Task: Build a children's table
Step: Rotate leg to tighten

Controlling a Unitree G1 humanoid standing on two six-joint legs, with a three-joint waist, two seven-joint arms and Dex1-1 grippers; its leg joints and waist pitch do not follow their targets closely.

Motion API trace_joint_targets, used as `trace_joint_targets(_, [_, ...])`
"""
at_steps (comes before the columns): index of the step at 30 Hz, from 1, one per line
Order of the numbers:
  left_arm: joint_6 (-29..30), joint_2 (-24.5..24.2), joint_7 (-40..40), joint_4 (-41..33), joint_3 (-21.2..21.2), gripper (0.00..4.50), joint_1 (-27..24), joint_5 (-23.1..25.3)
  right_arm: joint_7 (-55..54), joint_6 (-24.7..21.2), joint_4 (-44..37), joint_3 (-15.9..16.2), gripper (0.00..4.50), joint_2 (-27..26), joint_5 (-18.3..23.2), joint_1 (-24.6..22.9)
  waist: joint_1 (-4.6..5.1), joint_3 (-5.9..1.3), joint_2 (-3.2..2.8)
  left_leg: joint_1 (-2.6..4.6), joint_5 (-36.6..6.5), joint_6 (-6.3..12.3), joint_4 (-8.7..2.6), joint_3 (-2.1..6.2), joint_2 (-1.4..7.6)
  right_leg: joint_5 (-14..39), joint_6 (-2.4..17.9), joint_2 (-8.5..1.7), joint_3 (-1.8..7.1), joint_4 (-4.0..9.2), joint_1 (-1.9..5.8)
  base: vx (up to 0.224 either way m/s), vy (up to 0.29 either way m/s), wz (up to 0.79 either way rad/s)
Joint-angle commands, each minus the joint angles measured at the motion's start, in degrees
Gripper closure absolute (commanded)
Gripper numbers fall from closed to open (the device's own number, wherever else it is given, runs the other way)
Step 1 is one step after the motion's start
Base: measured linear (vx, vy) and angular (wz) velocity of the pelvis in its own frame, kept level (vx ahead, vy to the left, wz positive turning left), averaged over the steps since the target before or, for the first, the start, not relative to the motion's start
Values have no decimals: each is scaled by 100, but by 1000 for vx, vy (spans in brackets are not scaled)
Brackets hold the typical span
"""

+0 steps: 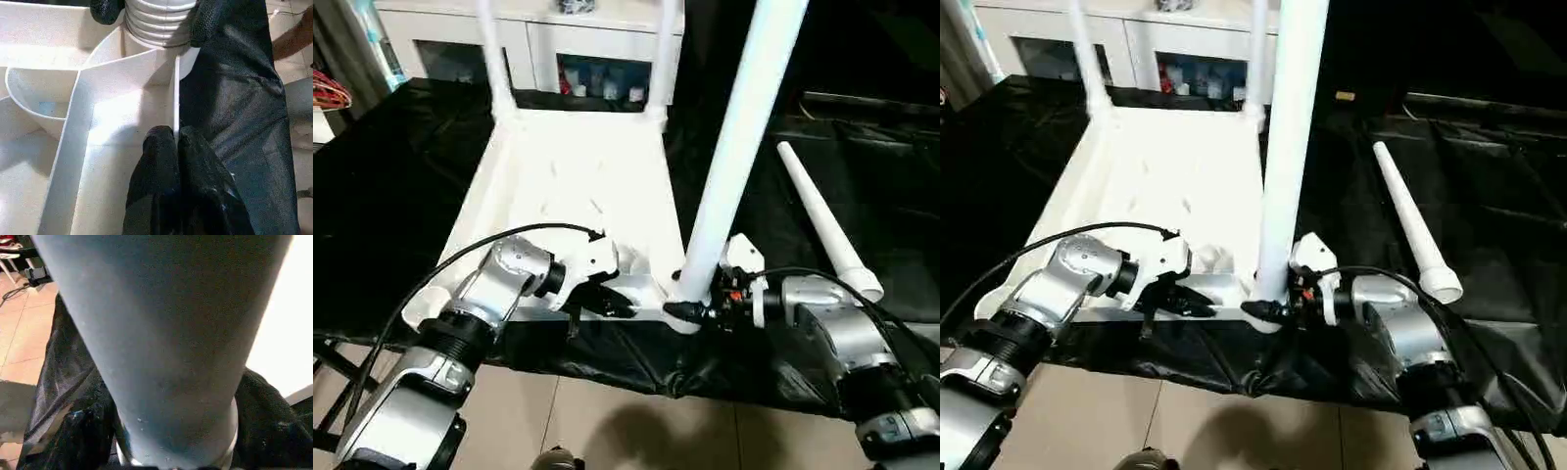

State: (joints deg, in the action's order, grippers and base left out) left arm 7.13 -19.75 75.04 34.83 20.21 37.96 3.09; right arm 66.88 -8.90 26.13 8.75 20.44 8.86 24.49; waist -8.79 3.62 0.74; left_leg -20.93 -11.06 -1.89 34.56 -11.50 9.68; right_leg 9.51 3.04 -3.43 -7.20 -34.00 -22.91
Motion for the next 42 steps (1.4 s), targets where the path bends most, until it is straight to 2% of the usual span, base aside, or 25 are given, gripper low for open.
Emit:
trace_joint_targets(1, [48,469,-927,147,-158,450,253,-19,-457,-143,-73,-36,175,-512,217,-32,32,-427,-19,109,-937,286,-391,233,485,1911,691,-715,444,496,306,0,0,0])
trace_joint_targets(3, [70,594,-1332,314,-264,450,360,40,-829,-185,41,-166,176,-683,235,18,50,-418,-28,135,-1025,225,-403,249,491,2060,693,-721,435,519,282,0,0,0])
trace_joint_targets(4, [141,718,-1714,469,-372,450,471,72,-1200,-122,186,-254,176,-839,184,68,80,-409,7,132,-1102,158,-398,251,454,2405,578,-739,420,575,299,0,0,0])
trace_joint_targets(7, [373,1027,-2534,732,-592,450,700,117,-2432,116,785,-419,177,-1232,-135,266,132,-413,10,113,-1039,106,-404,263,449,2536,473,-737,404,590,298,0,0,0])
trace_joint_targets(8, [456,1144,-2806,774,-660,450,755,119,-2860,125,1002,-516,177,-1388,-181,358,166,-422,17,84,-996,93,-408,281,448,2464,483,-744,400,568,326,0,0,0])
trace_joint_targets(10, [559,1298,-3117,809,-738,450,810,112,-3388,108,1282,-666,178,-1590,-186,488,234,-429,11,104,-957,125,-391,262,429,2305,563,-740,419,569,304,0,0,0])
trace_joint_targets(11, [582,1382,-3238,813,-758,450,821,113,-3658,121,1426,-765,178,-1705,-190,559,232,-437,9,98,-907,152,-384,257,420,2237,582,-741,421,562,312,0,0,0])
trace_joint_targets(12, [600,1437,-3319,812,-768,450,825,118,-3853,122,1530,-822,178,-1767,-197,614,237,-447,10,67,-793,218,-388,259,426,2000,627,-730,428,520,337,0,0,0])
trace_joint_targets(13, [626,1536,-3466,813,-784,450,830,129,-4210,124,1717,-928,178,-1880,-214,714,239,-460,-3,65,-716,237,-385,262,438,1829,669,-727,436,487,338,0,0,0])
trace_joint_targets(14, [633,1611,-3576,818,-795,450,833,141,-4485,124,1855,-1010,178,-1967,-233,791,261,-482,-21,71,-566,256,-386,262,466,1414,800,-719,446,433,322,0,0,0])
trace_joint_targets(15, [632,1677,-3675,827,-805,450,836,155,-4727,123,1973,-1083,178,-2041,-256,859,265,-493,-16,64,-455,310,-375,252,456,1072,912,-706,444,392,333,0,0,0])
trace_joint_targets(17, [572,1789,-3760,815,-766,450,794,187,-4926,247,2160,-1136,178,-2171,-265,978,281,-482,-22,61,-486,366,-368,237,447,936,998,-716,450,383,334,0,0,0])
trace_joint_targets(19, [523,1836,-3806,839,-736,450,783,215,-4972,384,2267,-1145,122,-2230,-294,1035,282,-476,-24,58,-525,420,-365,228,439,970,990,-724,449,399,346,0,0,0])
trace_joint_targets(21, [472,1850,-3750,813,-698,450,741,219,-4948,478,2300,-1145,122,-2272,-302,1058,283,-467,-22,55,-577,441,-373,231,440,1071,956,-718,446,412,352,0,0,0])
trace_joint_targets(23, [383,1762,-3473,645,-603,450,605,199,-4683,589,2236,-1121,89,-2255,-278,1053,301,-457,-23,57,-675,407,-381,239,444,1244,910,-724,439,433,359,0,0,0])
trace_joint_targets(26, [344,1683,-3310,551,-568,450,533,175,-4569,666,2209,-1076,65,-2165,-312,1065,341,-452,-23,51,-753,402,-386,245,449,1341,892,-719,441,438,362,0,0,0])
trace_joint_targets(29, [285,1584,-3102,458,-523,450,466,145,-4285,676,2143,-1022,65,-2043,-299,1063,342,-451,-33,62,-752,402,-385,245,448,1366,917,-723,446,442,360,0,0,0])
trace_joint_targets(31, [206,1409,-2690,326,-452,450,371,88,-3554,655,1918,-855,65,-1788,-248,988,351,-452,-24,40,-717,487,-374,238,445,1215,942,-715,449,424,378,0,0,0])
trace_joint_targets(34, [122,1275,-2385,252,-402,450,314,55,-3034,624,1736,-716,65,-1581,-217,916,333,-452,-32,54,-700,540,-370,233,446,1201,946,-706,446,422,364,0,0,0])
trace_joint_targets(36, [2,1045,-1832,136,-330,450,227,-32,-2206,586,1424,-506,65,-1232,-171,779,313,-455,-36,62,-697,536,-369,235,460,1227,954,-708,443,418,364,0,0,0])
trace_joint_targets(38, [-48,940,-1579,77,-296,450,187,-78,-1861,568,1280,-418,65,-1084,-156,715,266,-450,-36,49,-685,567,-364,224,474,1238,912,-696,442,405,365,0,0,0])
trace_joint_targets(41, [-72,729,-1191,2,-234,450,153,-113,-1230,471,966,-217,65,-787,-115,582,238,-446,-30,71,-733,523,-370,219,486,1353,920,-700,443,417,337,0,0,0])
trace_joint_targets(42, [-74,631,-1031,13,-211,450,161,-114,-899,433,791,-87,65,-626,-95,502,176,-445,-29,82,-750,513,-363,218,482,1456,863,-697,440,430,349,0,0,0])
